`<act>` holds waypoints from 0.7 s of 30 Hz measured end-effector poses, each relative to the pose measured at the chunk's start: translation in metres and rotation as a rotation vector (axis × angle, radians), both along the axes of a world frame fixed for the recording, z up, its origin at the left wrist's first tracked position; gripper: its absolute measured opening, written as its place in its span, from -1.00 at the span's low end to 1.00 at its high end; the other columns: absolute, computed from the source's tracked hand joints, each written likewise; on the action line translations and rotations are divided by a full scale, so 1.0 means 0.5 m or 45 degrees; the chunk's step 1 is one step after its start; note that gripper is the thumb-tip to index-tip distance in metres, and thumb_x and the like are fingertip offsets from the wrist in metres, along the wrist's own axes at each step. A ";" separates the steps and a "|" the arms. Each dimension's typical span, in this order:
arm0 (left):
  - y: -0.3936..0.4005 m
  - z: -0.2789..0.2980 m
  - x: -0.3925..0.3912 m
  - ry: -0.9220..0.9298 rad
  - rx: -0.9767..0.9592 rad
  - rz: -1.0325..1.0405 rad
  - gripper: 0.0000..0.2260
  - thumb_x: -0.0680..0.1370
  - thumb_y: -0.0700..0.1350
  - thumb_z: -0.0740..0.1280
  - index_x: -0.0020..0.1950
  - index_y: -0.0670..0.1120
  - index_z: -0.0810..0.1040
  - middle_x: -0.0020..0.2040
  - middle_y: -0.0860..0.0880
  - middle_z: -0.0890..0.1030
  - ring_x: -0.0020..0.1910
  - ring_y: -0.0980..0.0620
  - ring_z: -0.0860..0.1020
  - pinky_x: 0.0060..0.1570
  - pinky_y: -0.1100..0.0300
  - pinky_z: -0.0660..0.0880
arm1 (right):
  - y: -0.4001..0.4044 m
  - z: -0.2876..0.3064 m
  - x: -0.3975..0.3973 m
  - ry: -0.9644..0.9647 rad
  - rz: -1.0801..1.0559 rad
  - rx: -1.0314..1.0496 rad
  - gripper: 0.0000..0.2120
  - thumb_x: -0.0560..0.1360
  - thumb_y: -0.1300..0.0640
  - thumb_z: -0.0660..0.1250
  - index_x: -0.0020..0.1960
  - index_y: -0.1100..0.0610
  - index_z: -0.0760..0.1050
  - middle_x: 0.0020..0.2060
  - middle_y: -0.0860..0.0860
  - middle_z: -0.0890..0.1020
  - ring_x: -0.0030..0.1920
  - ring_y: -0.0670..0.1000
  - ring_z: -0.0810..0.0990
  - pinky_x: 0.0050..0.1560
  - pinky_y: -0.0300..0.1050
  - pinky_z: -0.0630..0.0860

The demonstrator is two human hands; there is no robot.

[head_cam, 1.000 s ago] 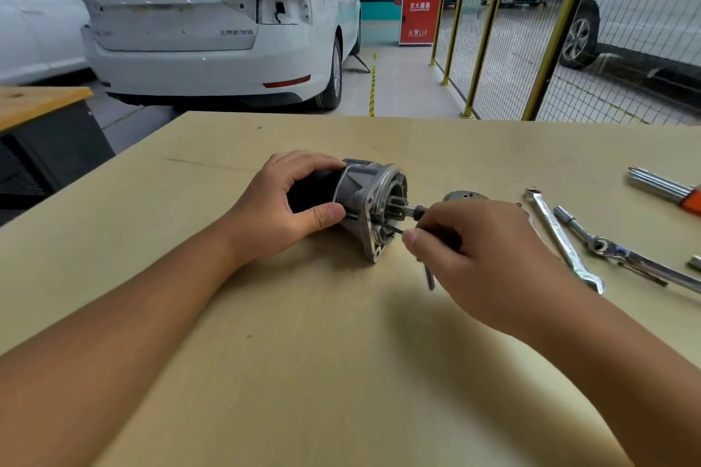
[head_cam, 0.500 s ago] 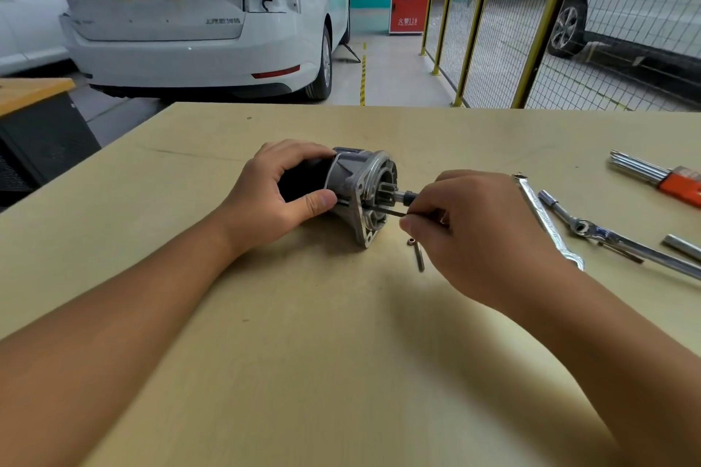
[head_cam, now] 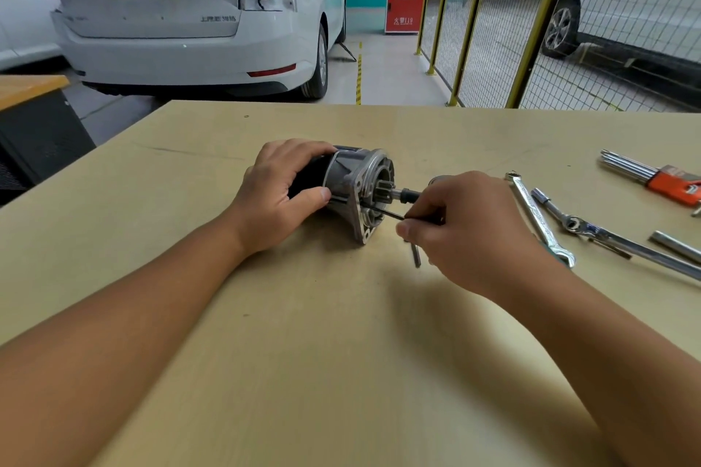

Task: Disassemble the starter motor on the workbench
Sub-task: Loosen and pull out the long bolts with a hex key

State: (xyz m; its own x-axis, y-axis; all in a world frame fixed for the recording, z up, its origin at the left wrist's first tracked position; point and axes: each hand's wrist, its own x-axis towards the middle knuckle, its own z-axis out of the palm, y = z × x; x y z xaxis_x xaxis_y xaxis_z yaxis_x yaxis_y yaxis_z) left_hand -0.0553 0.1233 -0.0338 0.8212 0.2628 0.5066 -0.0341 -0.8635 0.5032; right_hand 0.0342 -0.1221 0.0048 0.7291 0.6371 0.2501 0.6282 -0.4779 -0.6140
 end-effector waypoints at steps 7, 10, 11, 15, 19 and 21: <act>0.008 0.007 0.004 0.065 -0.045 -0.014 -0.43 0.41 0.24 0.21 0.40 0.13 0.50 0.27 0.23 0.51 0.34 0.01 0.34 0.38 -0.20 0.33 | 0.003 0.002 -0.002 0.266 -0.096 0.091 -0.82 0.41 0.08 0.59 -0.31 0.02 0.65 -0.48 -0.14 0.64 -0.49 -0.11 0.64 -0.39 -0.17 0.56; 0.005 0.009 0.003 0.058 -0.065 -0.016 -0.43 0.40 0.24 0.23 0.39 0.13 0.51 0.25 0.26 0.51 0.33 0.02 0.34 0.39 -0.18 0.33 | 0.005 0.001 -0.003 0.305 -0.134 0.108 -0.82 0.39 0.07 0.61 -0.31 0.05 0.65 -0.48 -0.10 0.64 -0.49 -0.10 0.64 -0.41 -0.15 0.56; 0.003 0.010 0.002 0.049 -0.069 -0.018 -0.43 0.40 0.24 0.23 0.39 0.12 0.52 0.24 0.29 0.51 0.33 0.01 0.35 0.39 -0.16 0.33 | 0.004 0.000 -0.002 0.301 -0.123 0.124 -0.82 0.39 0.09 0.61 -0.31 0.06 0.64 -0.49 -0.09 0.64 -0.51 -0.10 0.63 -0.46 -0.20 0.50; 0.002 0.014 -0.005 0.060 -0.078 -0.051 -0.39 0.38 0.24 0.27 0.41 0.09 0.53 0.20 0.38 0.48 0.31 0.06 0.35 0.35 0.02 0.33 | 0.000 -0.003 -0.001 0.294 -0.018 0.238 -0.81 0.37 0.20 0.61 -0.32 0.11 0.62 -0.48 -0.07 0.62 -0.56 -0.15 0.53 -0.54 -0.39 0.35; 0.003 0.022 -0.012 0.114 -0.089 -0.073 -0.44 0.38 0.25 0.36 0.38 0.23 0.46 0.20 0.40 0.45 0.30 0.13 0.34 0.28 0.21 0.28 | 0.003 -0.008 -0.003 0.315 0.030 0.222 -0.80 0.45 0.10 0.55 -0.31 0.10 0.62 -0.51 -0.06 0.56 -0.55 -0.17 0.46 -0.55 -0.37 0.32; 0.004 0.027 -0.013 0.140 -0.053 -0.077 -0.42 0.36 0.27 0.38 0.38 0.26 0.43 0.22 0.41 0.44 0.33 0.11 0.36 0.31 0.19 0.28 | 0.006 -0.010 -0.006 0.272 0.007 0.136 -0.75 0.53 0.00 0.46 -0.27 0.10 0.64 -0.48 -0.04 0.57 -0.52 -0.17 0.44 -0.55 -0.38 0.30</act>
State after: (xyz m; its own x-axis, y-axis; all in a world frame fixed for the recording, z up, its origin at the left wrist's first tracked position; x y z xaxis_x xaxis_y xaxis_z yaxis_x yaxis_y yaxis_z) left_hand -0.0619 0.1252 -0.0203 0.8861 0.2301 0.4023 -0.0282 -0.8397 0.5423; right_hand 0.0313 -0.1190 -0.0001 0.7692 0.6196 0.1564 0.4809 -0.4000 -0.7802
